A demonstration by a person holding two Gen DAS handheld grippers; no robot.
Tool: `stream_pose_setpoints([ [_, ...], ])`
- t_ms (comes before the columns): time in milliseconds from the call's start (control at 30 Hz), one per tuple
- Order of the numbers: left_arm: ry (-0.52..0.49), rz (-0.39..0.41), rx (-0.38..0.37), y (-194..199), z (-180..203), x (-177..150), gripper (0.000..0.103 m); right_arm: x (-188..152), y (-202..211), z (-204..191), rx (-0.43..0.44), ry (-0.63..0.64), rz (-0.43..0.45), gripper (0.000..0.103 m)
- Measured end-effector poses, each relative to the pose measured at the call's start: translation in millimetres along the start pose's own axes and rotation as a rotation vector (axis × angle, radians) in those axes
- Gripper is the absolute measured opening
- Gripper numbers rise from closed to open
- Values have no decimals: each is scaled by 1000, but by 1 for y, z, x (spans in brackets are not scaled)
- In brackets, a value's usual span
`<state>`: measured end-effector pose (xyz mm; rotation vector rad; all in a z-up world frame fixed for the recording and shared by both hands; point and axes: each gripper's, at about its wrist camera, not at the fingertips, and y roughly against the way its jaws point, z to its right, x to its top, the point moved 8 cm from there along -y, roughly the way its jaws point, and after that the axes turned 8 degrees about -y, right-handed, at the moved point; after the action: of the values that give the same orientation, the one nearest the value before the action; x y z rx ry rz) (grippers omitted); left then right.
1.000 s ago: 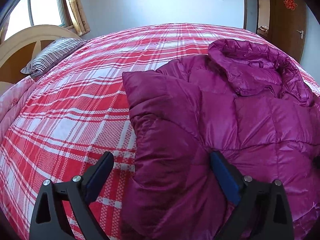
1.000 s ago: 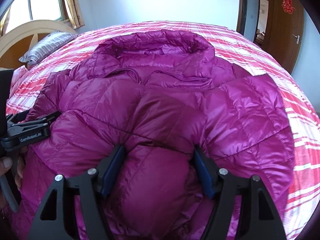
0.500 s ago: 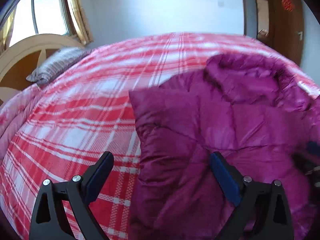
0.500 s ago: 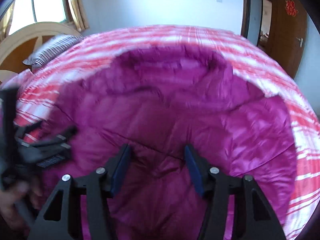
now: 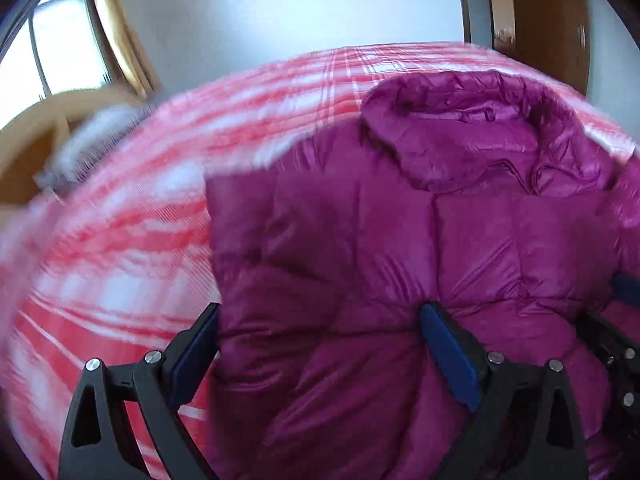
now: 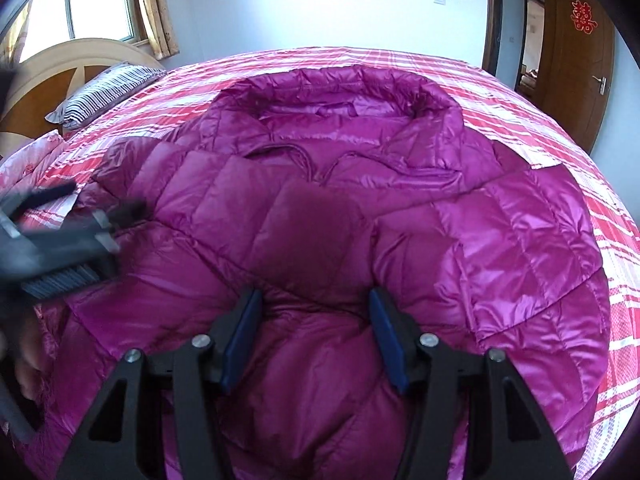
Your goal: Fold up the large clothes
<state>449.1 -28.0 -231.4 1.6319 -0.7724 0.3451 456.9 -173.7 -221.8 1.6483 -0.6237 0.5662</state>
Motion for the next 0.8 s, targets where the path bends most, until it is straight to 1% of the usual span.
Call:
stream_pose_setpoints([
  [67,67,-32,-62,-7,-8,-3,102,0,-1,-1,-12,10,2,58],
  [100,88,-43,-91,-10,-9,-4,102,0,-1,-1,-15,12,1,58],
  [167,114,-51,-121,-13,-10,-6,102,0,-2,-1,-20,14,0,58],
  [333,91,-44,-88,-11,-7,-6,102,0,-4,-4,-53,35,4,58],
  [533,97,-40,-94,-12,-6,-9,102,-1,-3,-4,-64,41,6,58],
  [800,98,-38,-96,-11,-7,-9,102,-1,-4,-7,-117,80,14,58],
])
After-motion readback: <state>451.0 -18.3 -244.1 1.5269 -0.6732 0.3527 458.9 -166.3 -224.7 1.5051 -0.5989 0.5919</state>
